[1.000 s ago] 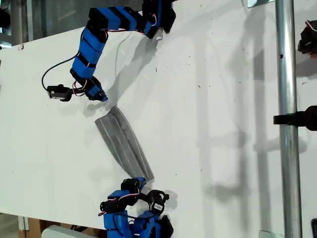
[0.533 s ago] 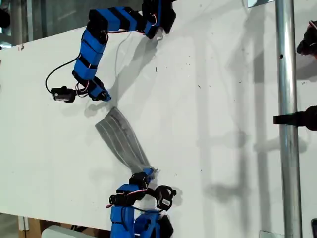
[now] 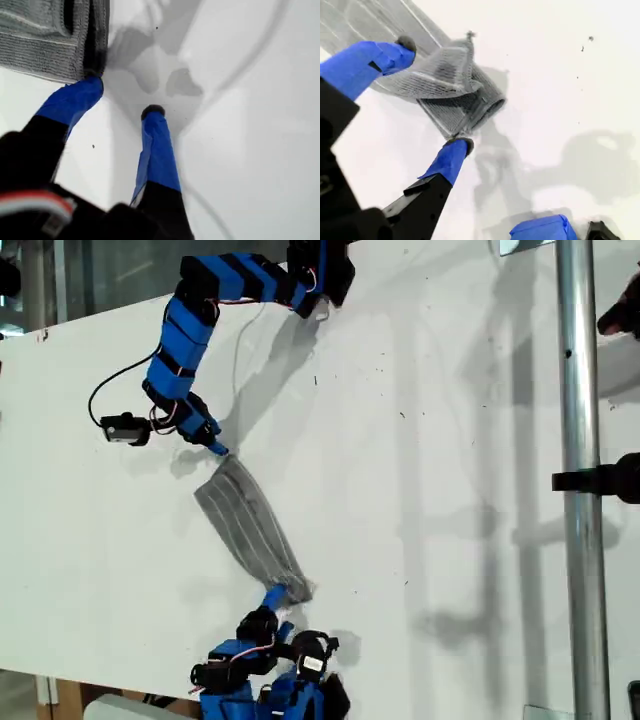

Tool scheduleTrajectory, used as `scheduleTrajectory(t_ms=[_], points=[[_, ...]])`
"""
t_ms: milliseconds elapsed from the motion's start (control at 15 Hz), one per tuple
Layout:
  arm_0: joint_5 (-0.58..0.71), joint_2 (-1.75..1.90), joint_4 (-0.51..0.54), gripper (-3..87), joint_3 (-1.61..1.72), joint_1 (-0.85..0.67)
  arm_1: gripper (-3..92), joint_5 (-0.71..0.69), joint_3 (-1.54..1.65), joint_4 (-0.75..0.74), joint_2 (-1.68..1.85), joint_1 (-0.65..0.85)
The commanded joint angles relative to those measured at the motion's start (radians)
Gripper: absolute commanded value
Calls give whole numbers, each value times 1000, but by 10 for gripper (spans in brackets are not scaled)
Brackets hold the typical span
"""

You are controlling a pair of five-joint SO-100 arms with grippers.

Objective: Grasp corners of a towel and fold twice.

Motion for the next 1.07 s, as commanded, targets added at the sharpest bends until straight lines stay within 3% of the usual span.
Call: scheduleTrajectory(t_ms=[0,133,267,333,400,533,867,933,1000], points=[[37,264,-3,239,-38,63,235,12,-12,-2,161,12],[58,479,-69,142,66,135,268,26,20,-48,245,35],[43,765,-245,14,336,198,274,26,-5,-114,207,25],[34,911,-331,-7,472,230,285,34,-38,-147,146,5],[3,1031,-354,-7,577,247,289,44,-87,-172,61,-12],[-44,1207,-334,-7,701,281,299,71,-229,-173,-123,-43],[-66,1218,-321,-7,749,291,303,137,-405,-207,-316,-170],[-61,1218,-319,-7,750,287,286,137,-405,-224,-311,-195],[-57,1218,-316,-7,750,284,187,138,-402,-230,-304,-212]])
